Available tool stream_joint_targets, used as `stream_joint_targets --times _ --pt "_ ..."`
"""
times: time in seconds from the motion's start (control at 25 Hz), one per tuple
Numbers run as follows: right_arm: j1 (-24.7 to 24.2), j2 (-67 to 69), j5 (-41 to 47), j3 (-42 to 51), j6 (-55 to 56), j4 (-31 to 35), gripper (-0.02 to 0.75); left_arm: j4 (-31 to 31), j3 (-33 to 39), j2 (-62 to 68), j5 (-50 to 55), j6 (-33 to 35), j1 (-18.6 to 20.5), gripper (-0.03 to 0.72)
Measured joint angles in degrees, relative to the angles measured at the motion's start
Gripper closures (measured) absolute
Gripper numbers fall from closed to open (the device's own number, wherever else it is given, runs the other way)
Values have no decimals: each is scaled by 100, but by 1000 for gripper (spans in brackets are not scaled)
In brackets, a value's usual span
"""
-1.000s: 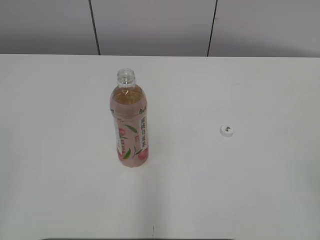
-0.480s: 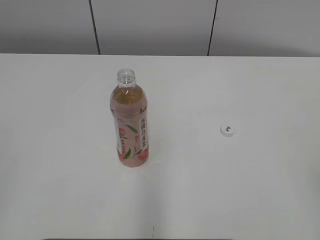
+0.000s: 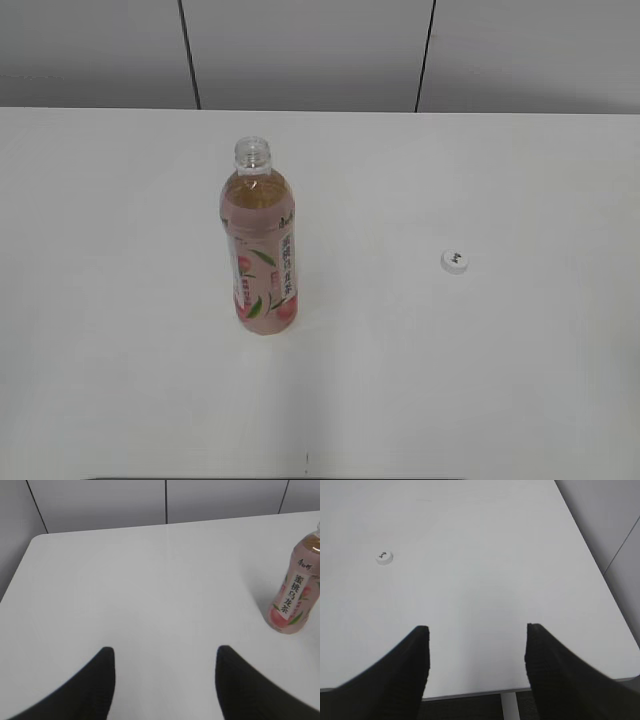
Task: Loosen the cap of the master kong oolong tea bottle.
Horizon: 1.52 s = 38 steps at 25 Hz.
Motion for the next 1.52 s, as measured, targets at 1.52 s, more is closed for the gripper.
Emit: stream_joint_targets --times 1.52 --pt "0 0 -2 0 5 0 277 -5 0 0 -5 0 0 419"
